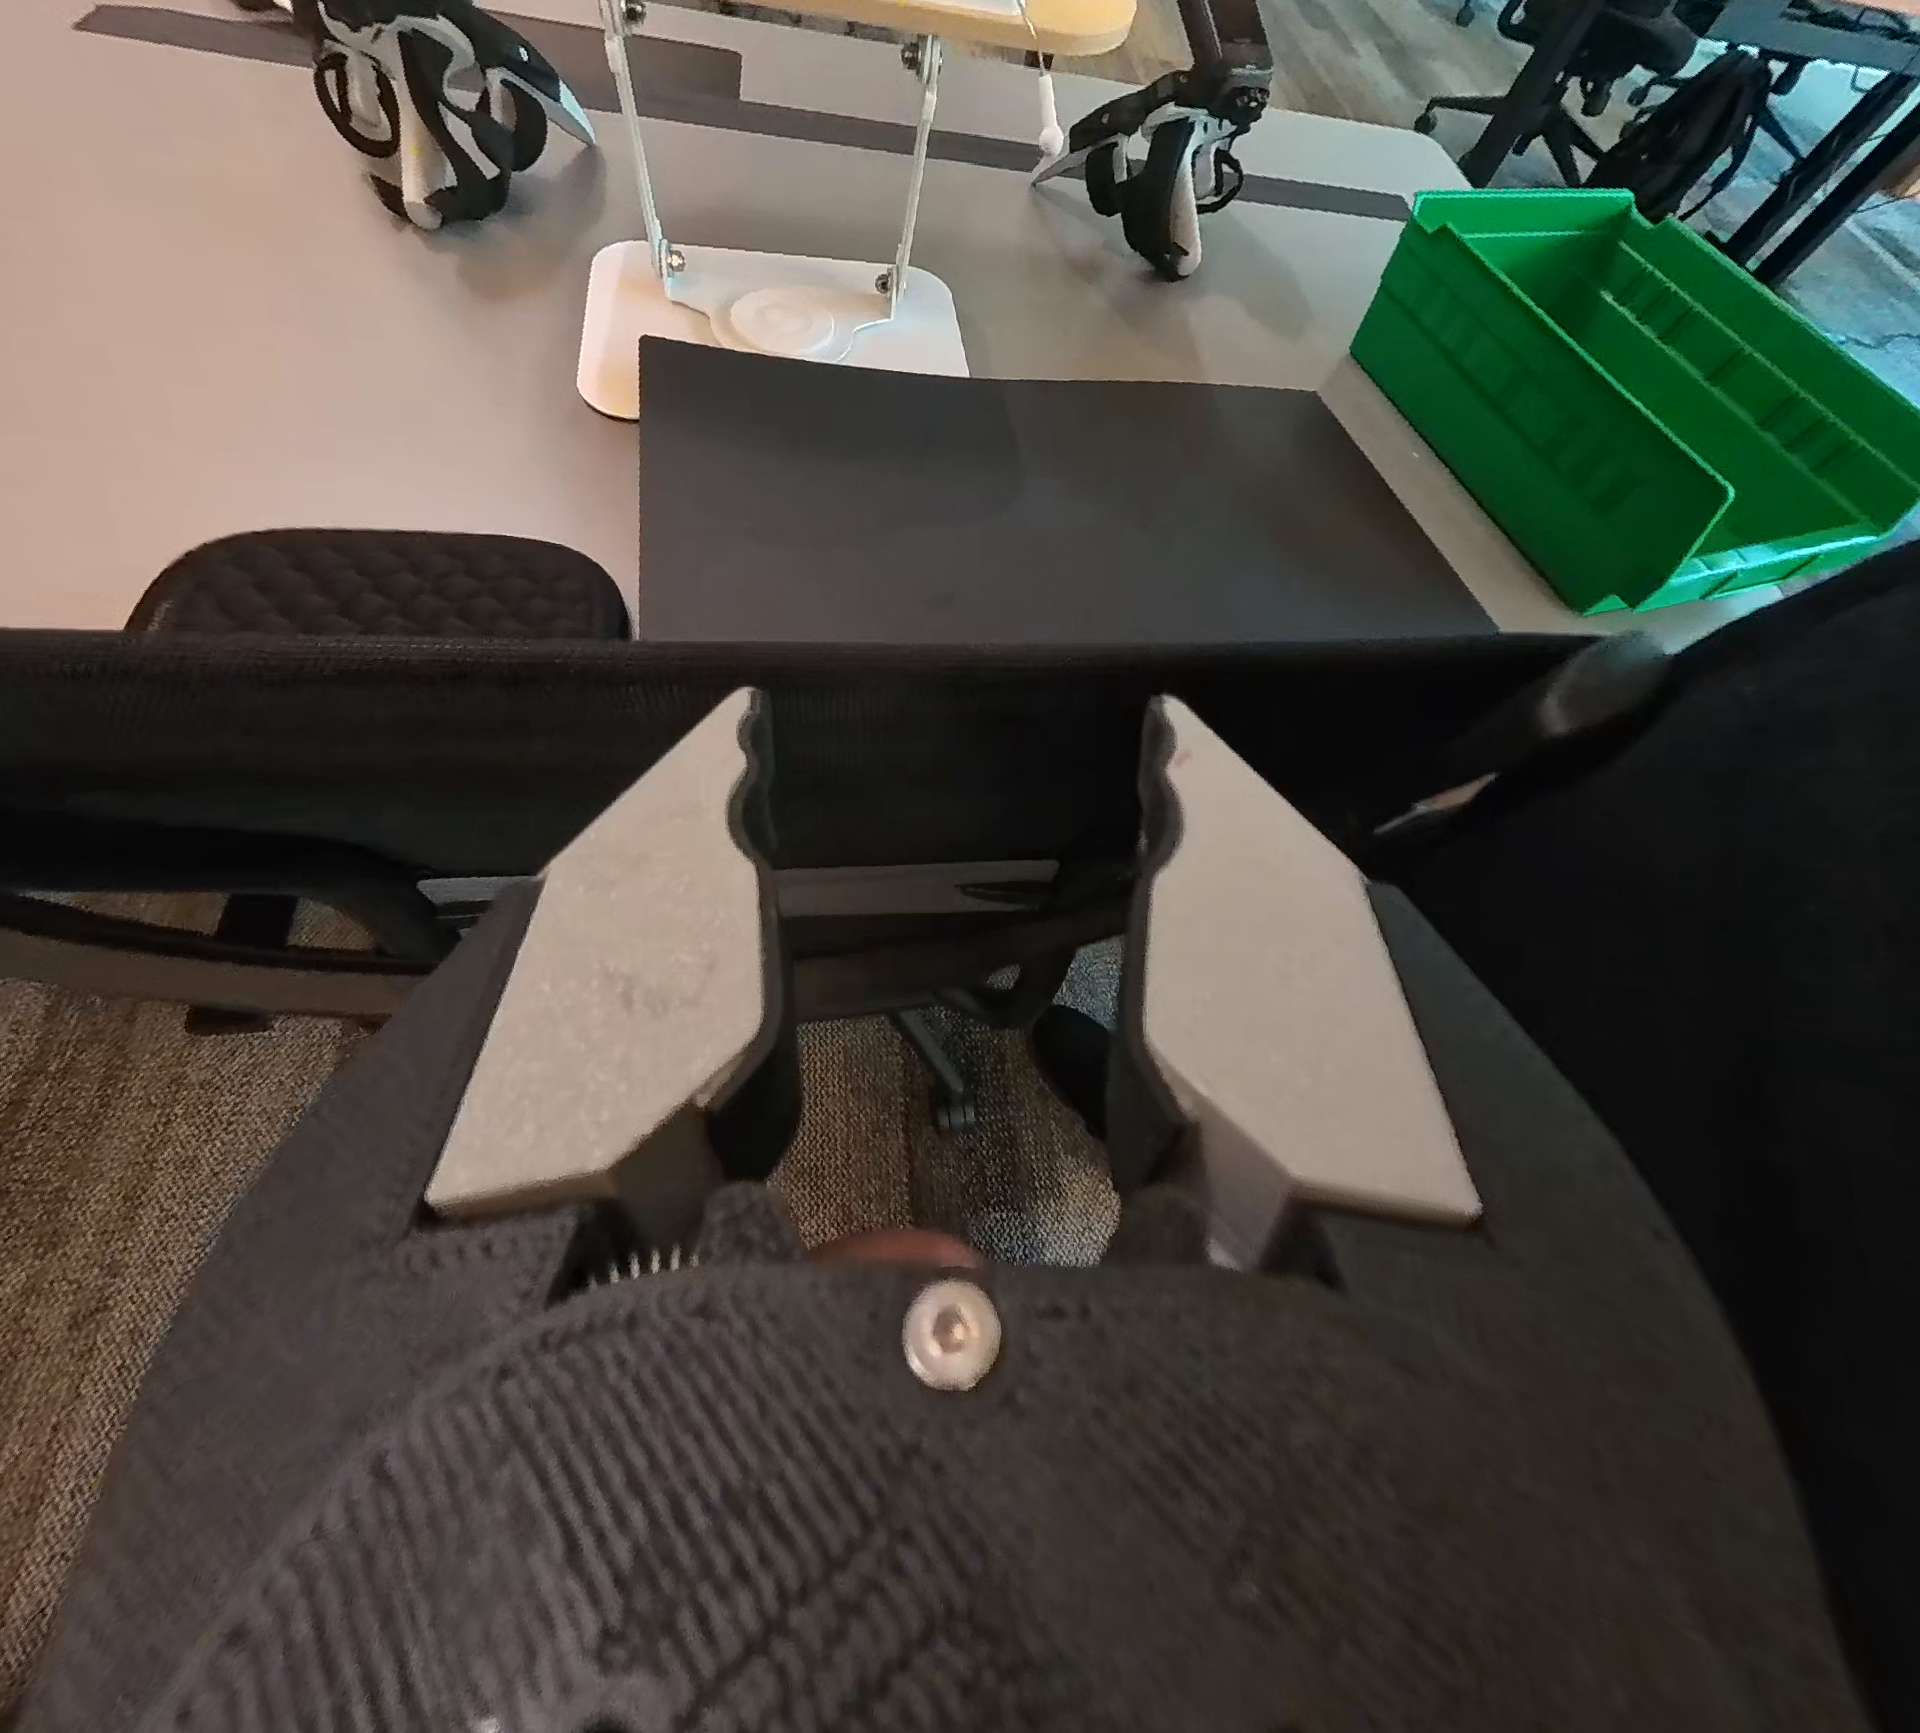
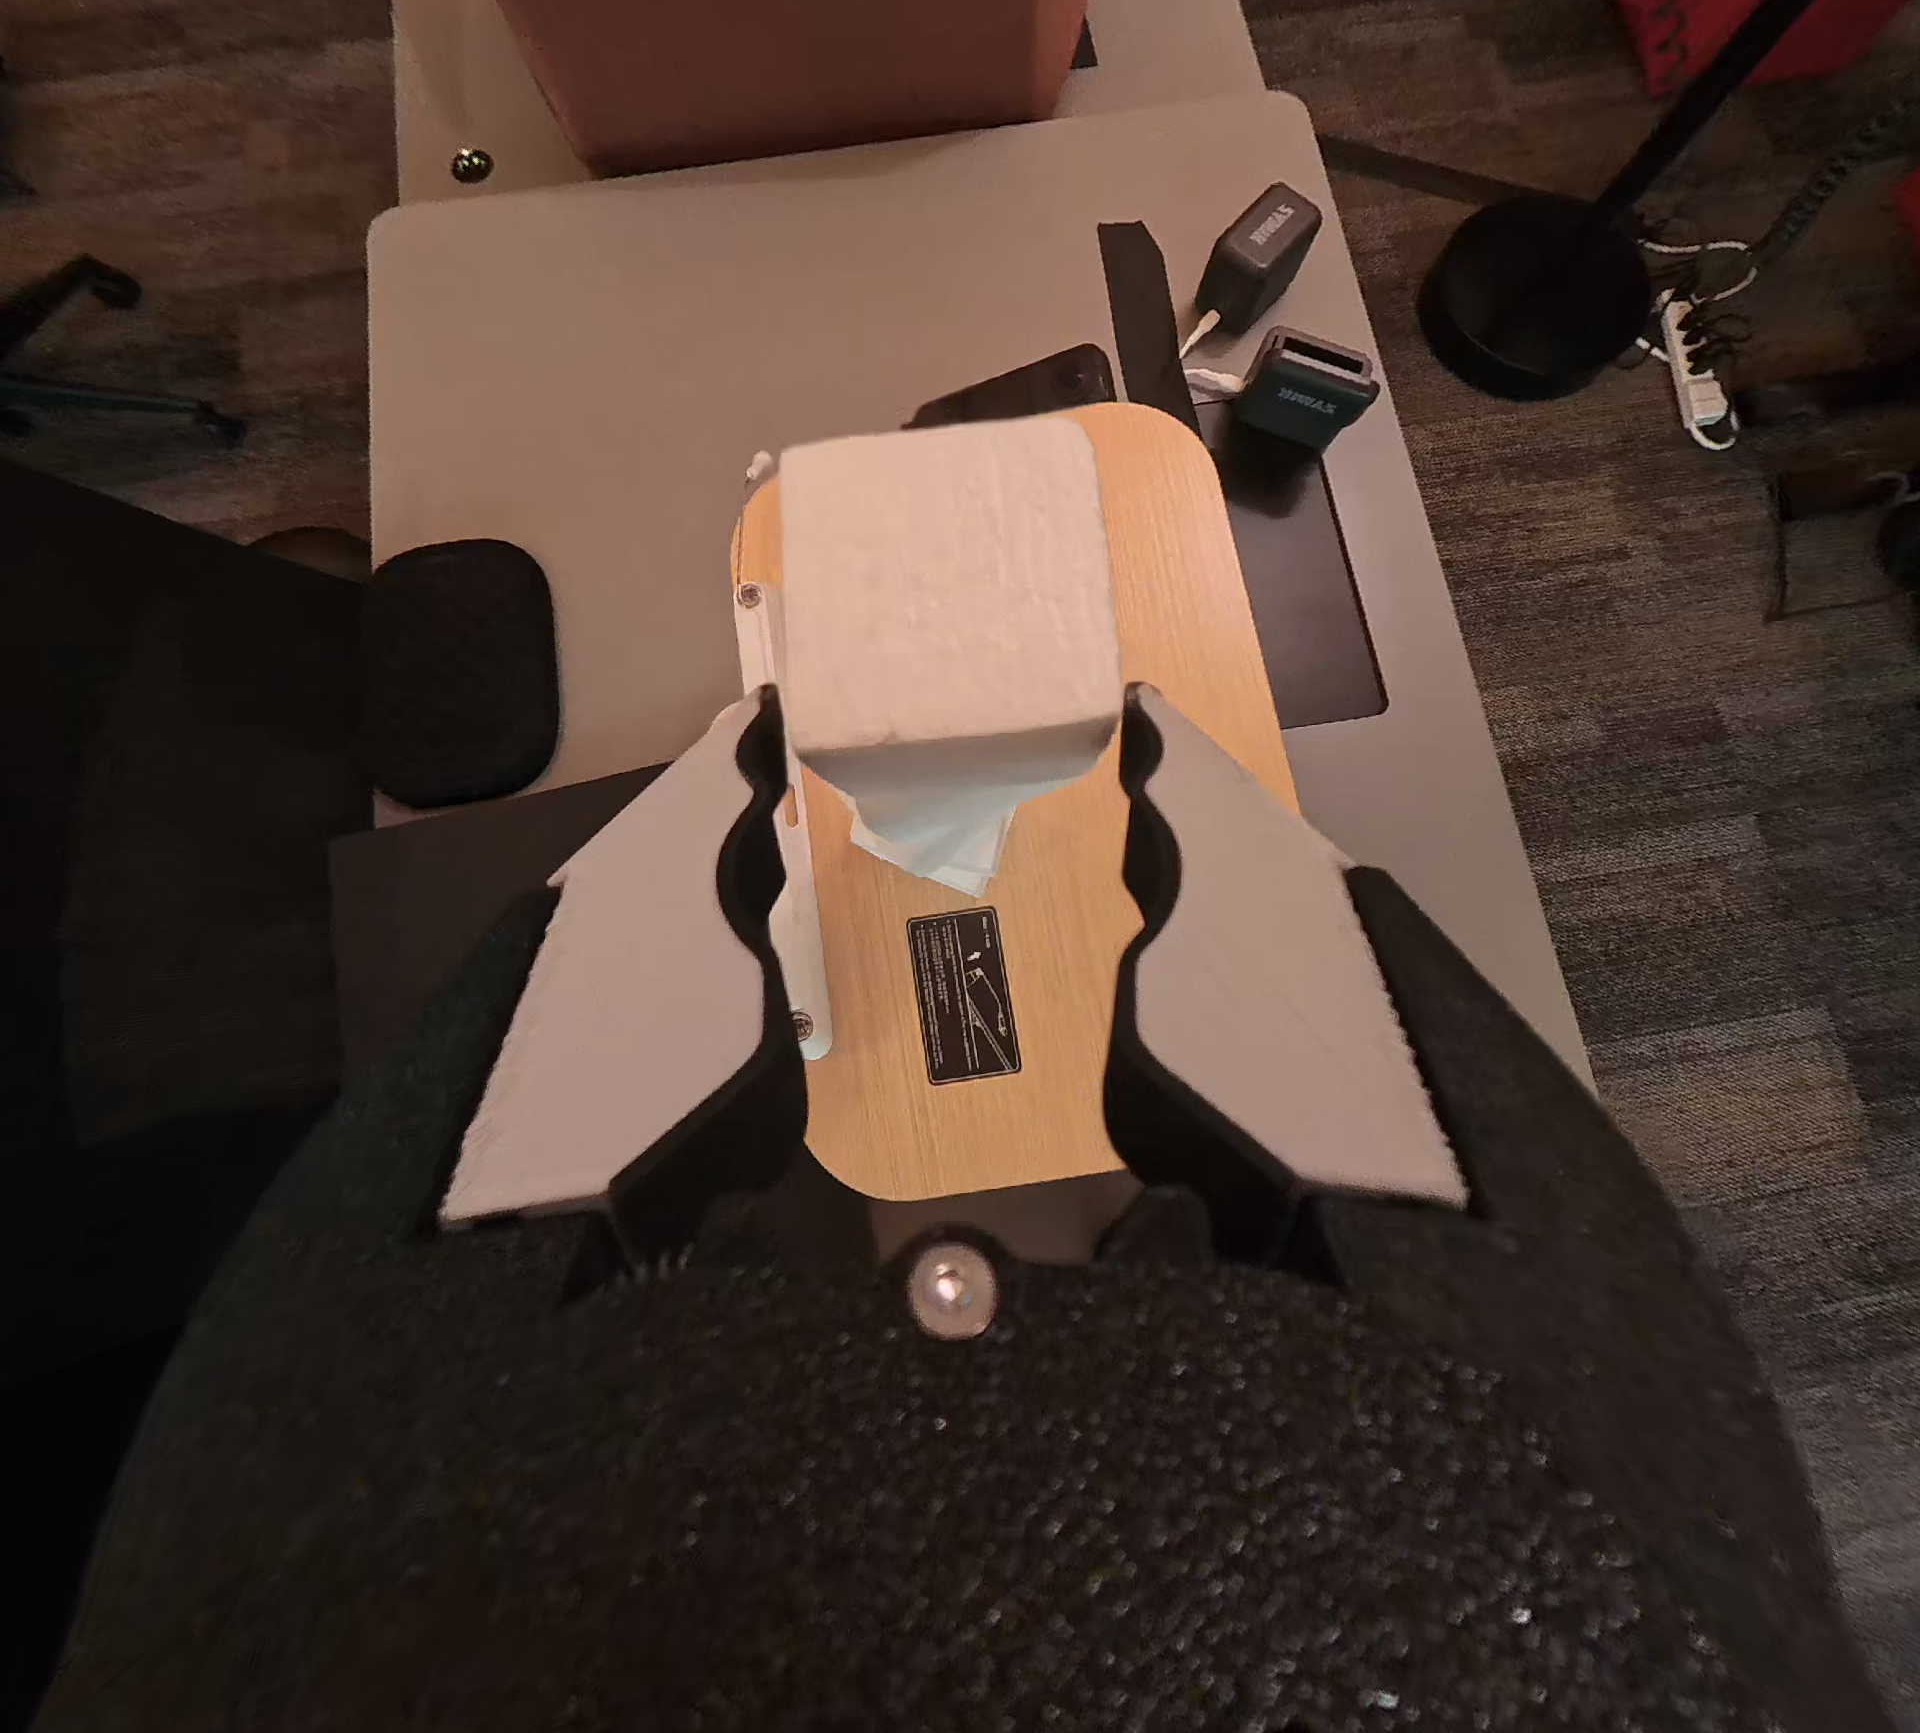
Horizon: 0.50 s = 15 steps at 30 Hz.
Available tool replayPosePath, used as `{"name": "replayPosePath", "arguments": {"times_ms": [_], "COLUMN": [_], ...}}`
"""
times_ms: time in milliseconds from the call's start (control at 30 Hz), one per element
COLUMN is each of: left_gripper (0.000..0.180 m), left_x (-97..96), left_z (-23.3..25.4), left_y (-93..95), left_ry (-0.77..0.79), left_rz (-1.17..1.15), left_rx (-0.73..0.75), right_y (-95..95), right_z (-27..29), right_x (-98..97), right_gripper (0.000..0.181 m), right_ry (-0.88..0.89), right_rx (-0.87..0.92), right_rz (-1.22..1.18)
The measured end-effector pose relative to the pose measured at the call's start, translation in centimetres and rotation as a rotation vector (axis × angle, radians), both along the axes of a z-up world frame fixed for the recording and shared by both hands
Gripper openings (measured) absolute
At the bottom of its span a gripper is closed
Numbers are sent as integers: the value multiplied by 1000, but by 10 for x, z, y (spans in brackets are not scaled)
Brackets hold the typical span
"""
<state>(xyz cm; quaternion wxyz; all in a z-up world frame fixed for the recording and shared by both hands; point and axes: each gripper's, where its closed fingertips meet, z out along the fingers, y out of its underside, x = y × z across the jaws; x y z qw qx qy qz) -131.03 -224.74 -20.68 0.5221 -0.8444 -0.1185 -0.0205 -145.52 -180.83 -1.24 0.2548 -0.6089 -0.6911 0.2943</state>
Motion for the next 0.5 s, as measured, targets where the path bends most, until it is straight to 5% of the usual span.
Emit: {"name": "replayPosePath", "arguments": {"times_ms": [200, 333, 500], "left_gripper": [70, 70, 70], "left_x": [-3, -8, -14], "left_z": [1, 7, 22], "left_y": [-8, -12, -13], "left_ry": [-5, 6, 9], "left_rz": [-21, -62, -142], "left_rx": [20, 42, 94], "right_y": [7, 33, -11], "right_z": [36, 71, 99], "right_x": [20, 57, 114], "right_gripper": [67, 85, 95], "right_ry": [81, 192, 507], "right_rx": [29, 71, -131], "right_rz": [-80, -343, -450]}}
